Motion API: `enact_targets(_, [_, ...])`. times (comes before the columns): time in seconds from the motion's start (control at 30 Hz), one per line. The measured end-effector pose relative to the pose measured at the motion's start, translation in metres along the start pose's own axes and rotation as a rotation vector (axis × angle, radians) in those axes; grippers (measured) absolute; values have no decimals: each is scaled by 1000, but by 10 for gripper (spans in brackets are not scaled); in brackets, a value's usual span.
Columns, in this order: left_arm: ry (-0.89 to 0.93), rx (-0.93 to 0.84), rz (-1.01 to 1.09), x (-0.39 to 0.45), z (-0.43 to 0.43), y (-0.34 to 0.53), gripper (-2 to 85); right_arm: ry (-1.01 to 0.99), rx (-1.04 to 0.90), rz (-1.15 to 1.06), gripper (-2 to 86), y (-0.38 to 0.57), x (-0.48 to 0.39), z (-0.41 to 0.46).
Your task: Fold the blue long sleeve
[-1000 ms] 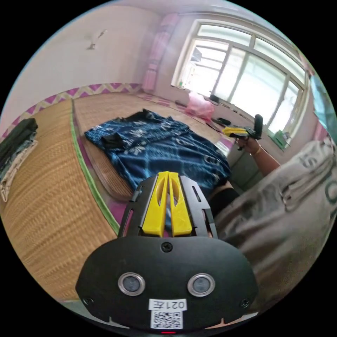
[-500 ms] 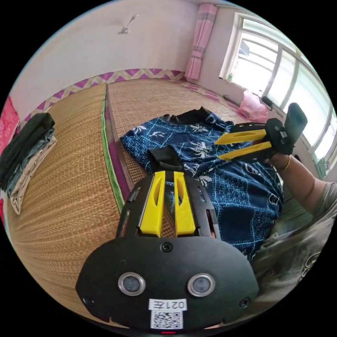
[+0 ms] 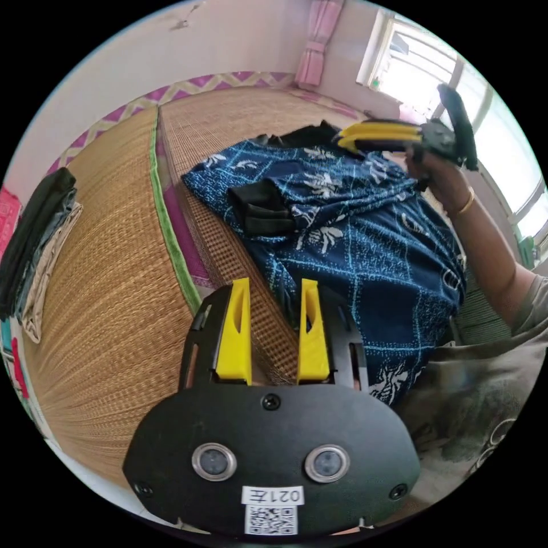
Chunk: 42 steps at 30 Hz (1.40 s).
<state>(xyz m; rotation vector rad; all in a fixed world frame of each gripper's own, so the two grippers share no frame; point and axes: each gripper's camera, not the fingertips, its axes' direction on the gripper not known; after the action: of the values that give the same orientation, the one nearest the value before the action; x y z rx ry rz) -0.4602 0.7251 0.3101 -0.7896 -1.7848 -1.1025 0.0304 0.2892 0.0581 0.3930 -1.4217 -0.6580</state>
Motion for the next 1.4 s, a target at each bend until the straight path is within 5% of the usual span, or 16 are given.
enact_targets(0.13, [-12, -4, 45, 2, 22, -3, 70, -39, -92, 191, 99, 100, 112, 29])
enact_targets(0.3, [133, 24, -47, -31, 53, 1, 3, -315, -168, 544, 132, 267, 247, 100])
enact_targets(0.43, [311, 68, -194, -81, 77, 19, -6, -383, -134, 704, 125, 377, 284, 135])
enact_targets(0.6, [383, 73, -265, -120, 97, 28, -8, -728, -29, 779, 21, 469, 279, 212])
enact_targets(1.03, [292, 23, -380, -221, 109, -7, -7, -794, -61, 745, 8, 451, 241, 334])
enact_targets(1.17, [381, -33, -347, -237, 133, -8, 5, -762, -264, 634, 40, 429, 204, 377])
enact_targets(1.4, [283, 244, -173, -244, 74, -43, 49, -445, -103, 240, 138, 336, 126, 345])
